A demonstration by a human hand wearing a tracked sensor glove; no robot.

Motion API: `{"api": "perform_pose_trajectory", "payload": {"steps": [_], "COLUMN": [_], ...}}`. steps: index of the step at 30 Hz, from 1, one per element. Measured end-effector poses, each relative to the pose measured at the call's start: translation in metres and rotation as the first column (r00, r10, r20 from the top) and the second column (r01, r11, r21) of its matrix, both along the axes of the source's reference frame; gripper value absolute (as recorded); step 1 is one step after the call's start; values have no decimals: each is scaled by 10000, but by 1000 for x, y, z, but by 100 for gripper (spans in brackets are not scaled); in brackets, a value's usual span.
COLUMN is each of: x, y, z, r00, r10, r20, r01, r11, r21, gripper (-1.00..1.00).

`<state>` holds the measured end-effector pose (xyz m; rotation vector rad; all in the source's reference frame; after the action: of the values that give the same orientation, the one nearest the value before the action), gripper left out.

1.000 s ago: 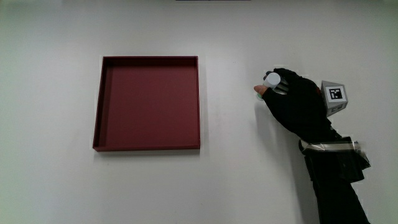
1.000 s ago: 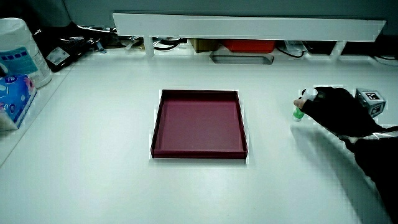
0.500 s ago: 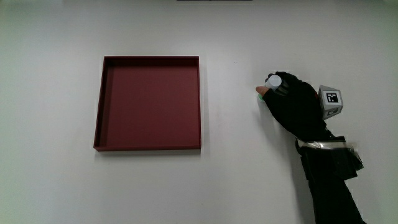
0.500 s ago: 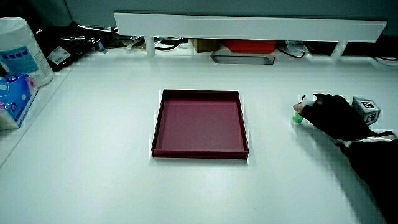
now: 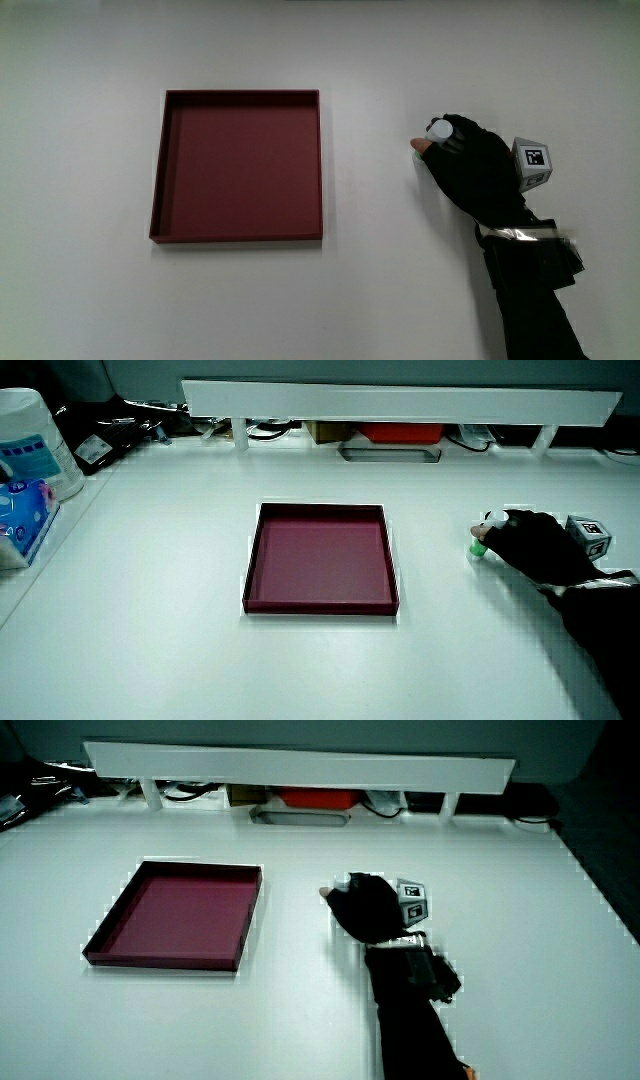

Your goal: Place glue stick

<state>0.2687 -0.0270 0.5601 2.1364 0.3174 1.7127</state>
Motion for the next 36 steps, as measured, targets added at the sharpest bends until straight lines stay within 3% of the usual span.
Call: {"api": "perform_pose_trajectory", "payload": {"steps": [9, 15, 23, 24, 26, 31, 33, 34, 35, 36], "x": [-1, 3, 7, 8, 12, 18, 18, 18, 17, 17], "y": [1, 2, 6, 7, 11, 31, 42, 48, 55, 61], "z": [-4, -1, -7, -8, -11, -37, -53, -58, -64, -67], "r00": [9999, 9995, 9998, 9992, 9992, 9965, 9941, 9945, 9923, 9935], "r10": [63, 48, 184, 221, 332, 762, 789, 682, 620, 387], "r20": [150, 300, 111, 332, 206, -341, -741, -795, -1071, -1072], "r01": [-61, -52, -184, -229, -335, -730, -712, -569, -489, -230], "r11": [9999, 9999, 9998, 9994, 9993, 9935, 9923, 9890, 9915, 9893], "r21": [-112, 111, -1, 242, 177, 878, 1014, 1366, 1204, 1437], "gripper": [-49, -63, -81, -84, -88, -100, -100, -100, -100, -100]}}
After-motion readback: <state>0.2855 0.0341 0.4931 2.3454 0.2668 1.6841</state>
